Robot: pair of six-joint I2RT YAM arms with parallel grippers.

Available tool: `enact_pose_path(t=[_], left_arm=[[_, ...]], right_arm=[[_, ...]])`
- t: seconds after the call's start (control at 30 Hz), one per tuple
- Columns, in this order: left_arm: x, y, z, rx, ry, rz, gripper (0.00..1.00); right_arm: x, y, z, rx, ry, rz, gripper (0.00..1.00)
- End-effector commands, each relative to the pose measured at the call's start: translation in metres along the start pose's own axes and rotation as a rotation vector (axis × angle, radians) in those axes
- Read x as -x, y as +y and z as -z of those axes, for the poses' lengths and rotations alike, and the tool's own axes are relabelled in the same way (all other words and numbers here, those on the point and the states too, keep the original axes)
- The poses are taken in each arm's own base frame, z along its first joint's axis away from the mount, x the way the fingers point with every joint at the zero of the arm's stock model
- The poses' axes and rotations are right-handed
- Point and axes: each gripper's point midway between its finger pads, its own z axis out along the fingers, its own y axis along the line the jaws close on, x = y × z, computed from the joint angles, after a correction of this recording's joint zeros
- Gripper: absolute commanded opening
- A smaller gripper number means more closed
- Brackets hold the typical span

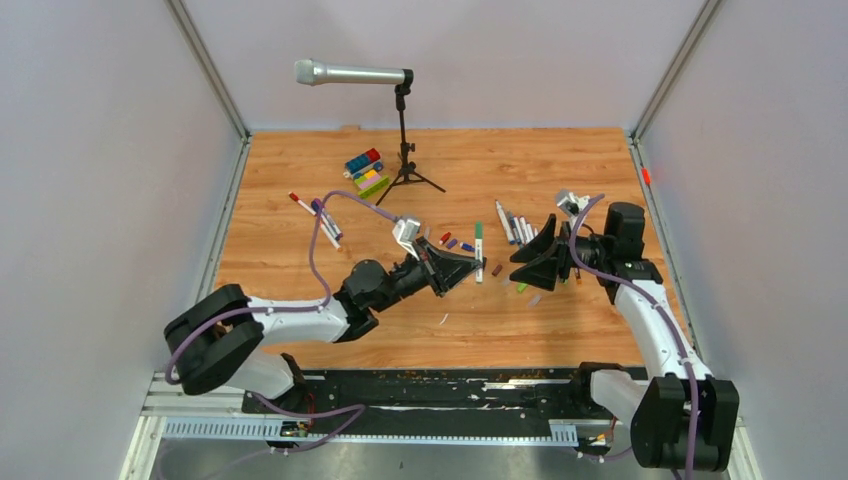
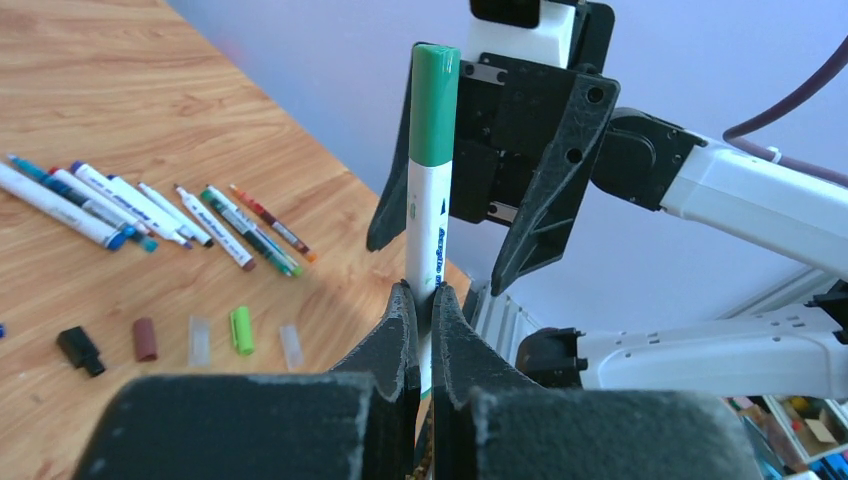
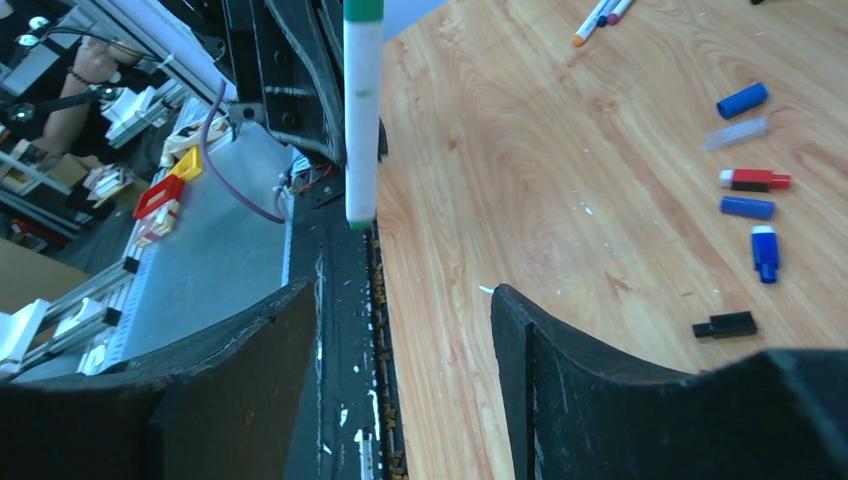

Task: Open the pen caps
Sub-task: Open the pen cap from the pen.

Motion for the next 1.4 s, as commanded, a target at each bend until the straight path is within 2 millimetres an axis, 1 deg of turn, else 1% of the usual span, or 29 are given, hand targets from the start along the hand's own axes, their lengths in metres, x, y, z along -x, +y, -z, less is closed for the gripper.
enact_pose_path(t=[0.0, 0.1, 0.17, 0.3, 0.5, 0.57, 0.63, 0.73, 0.9, 0.93, 1.0, 1.03, 1.1, 1.13, 1.17, 1.2, 1.23, 1.33, 1.37], left_arm=[[0.008, -0.017, -0.021, -0.040, -0.090, -0.050, 0.00], [-0.001, -0.019, -0.027, -0.043, -0.089, -0.043, 0.00], [-0.007, -0.020, -0.030, -0.046, -0.077, -0.041, 0.00], [-0.020, -0.023, -0.036, -0.057, -0.056, -0.029, 0.00], [-0.038, -0.027, -0.040, -0.080, -0.035, -0.013, 0.00], [-0.040, -0.028, -0.042, -0.085, -0.034, -0.010, 0.00], [-0.042, -0.029, -0.043, -0.089, -0.033, -0.010, 0.00], [-0.039, -0.025, -0.044, -0.063, -0.056, -0.010, 0.00], [-0.032, -0.023, -0.042, -0.041, -0.084, -0.014, 0.00], [-0.031, -0.023, -0.042, -0.040, -0.087, -0.014, 0.00], [-0.030, -0.024, -0.042, -0.044, -0.088, -0.015, 0.00], [-0.031, -0.025, -0.043, -0.046, -0.085, -0.015, 0.00], [-0.032, -0.026, -0.044, -0.055, -0.080, -0.011, 0.02], [-0.033, -0.027, -0.044, -0.062, -0.077, -0.008, 0.05], [-0.033, -0.028, -0.044, -0.067, -0.076, -0.005, 0.10], [-0.033, -0.029, -0.043, -0.073, -0.075, -0.003, 0.16], [-0.032, -0.032, -0.043, -0.081, -0.075, -0.002, 0.24], [-0.028, -0.036, -0.035, -0.093, -0.072, -0.026, 0.53], [-0.027, -0.037, -0.031, -0.100, -0.071, -0.046, 0.62]], right_arm=[[0.003, 0.010, -0.009, 0.077, 0.016, 0.008, 0.65], [-0.001, 0.018, -0.018, 0.119, 0.039, 0.002, 0.65], [-0.002, 0.019, -0.021, 0.122, 0.046, -0.002, 0.65], [0.006, 0.013, -0.024, 0.092, 0.039, -0.022, 0.65], [0.009, 0.007, -0.025, 0.056, 0.024, -0.049, 0.64], [0.010, 0.005, -0.026, 0.044, 0.015, -0.069, 0.63], [0.011, 0.004, -0.026, 0.035, 0.008, -0.081, 0.59], [0.008, 0.003, -0.027, 0.029, 0.006, -0.098, 0.53], [0.005, 0.005, -0.029, 0.041, 0.013, -0.107, 0.50], [0.005, 0.005, -0.029, 0.044, 0.015, -0.105, 0.47], [0.004, 0.007, -0.030, 0.053, 0.018, -0.104, 0.37], [0.004, 0.007, -0.031, 0.058, 0.020, -0.102, 0.31], [0.003, 0.010, -0.031, 0.072, 0.023, -0.092, 0.13], [0.003, 0.010, -0.031, 0.077, 0.024, -0.089, 0.03], [0.003, 0.010, -0.031, 0.078, 0.024, -0.085, 0.00], [0.003, 0.010, -0.031, 0.080, 0.025, -0.080, 0.00], [0.002, 0.011, -0.031, 0.082, 0.027, -0.075, 0.00], [0.002, 0.010, -0.030, 0.083, 0.037, -0.049, 0.00], [0.001, 0.010, -0.030, 0.085, 0.042, -0.042, 0.00]])
